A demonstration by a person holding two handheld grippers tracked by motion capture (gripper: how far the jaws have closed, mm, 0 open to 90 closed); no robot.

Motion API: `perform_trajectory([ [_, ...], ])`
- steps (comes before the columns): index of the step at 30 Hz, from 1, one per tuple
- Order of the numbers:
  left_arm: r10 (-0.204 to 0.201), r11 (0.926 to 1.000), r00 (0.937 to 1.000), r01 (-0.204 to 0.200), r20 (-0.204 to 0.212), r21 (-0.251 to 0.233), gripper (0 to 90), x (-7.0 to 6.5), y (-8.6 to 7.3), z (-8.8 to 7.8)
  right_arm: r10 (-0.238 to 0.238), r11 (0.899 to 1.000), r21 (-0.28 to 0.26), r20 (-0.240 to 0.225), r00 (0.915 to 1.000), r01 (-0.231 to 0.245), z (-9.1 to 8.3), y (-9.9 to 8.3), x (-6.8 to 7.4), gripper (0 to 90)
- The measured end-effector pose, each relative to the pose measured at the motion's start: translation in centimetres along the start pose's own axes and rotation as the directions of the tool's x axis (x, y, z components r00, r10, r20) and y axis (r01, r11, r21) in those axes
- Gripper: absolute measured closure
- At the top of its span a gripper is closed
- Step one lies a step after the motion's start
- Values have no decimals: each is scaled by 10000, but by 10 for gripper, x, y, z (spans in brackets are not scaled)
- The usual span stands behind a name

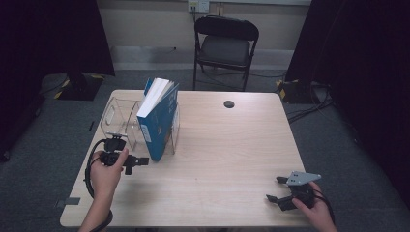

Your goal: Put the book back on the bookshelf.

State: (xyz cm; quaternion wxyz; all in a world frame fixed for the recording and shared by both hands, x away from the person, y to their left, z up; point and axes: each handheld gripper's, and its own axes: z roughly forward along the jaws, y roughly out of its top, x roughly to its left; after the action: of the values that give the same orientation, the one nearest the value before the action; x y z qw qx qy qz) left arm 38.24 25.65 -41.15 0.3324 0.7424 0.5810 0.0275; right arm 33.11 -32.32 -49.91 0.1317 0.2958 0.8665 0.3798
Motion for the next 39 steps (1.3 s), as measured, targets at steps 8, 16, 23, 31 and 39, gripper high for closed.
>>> perform_trajectory([
  [8,-84,10000,10000,84,50,47,201,6,-12,11,2,10000,-1,0,10000,-2,0,0,0,164],
  [16,-238,9992,9996,232,173,311,205,8,-26,29,1,10000,-3,-1,10000,-1,0,0,0,164],
  [23,-307,9986,9993,298,206,433,207,9,-34,39,5,10000,0,0,10000,-5,0,0,0,164],
  [31,-219,9987,9996,211,181,456,204,9,-42,48,0,10000,-2,2,10000,0,0,0,0,164],
  [39,441,9990,9989,-439,-139,82,181,3,-48,50,-1,10000,-3,1,10000,1,0,0,0,164],
])
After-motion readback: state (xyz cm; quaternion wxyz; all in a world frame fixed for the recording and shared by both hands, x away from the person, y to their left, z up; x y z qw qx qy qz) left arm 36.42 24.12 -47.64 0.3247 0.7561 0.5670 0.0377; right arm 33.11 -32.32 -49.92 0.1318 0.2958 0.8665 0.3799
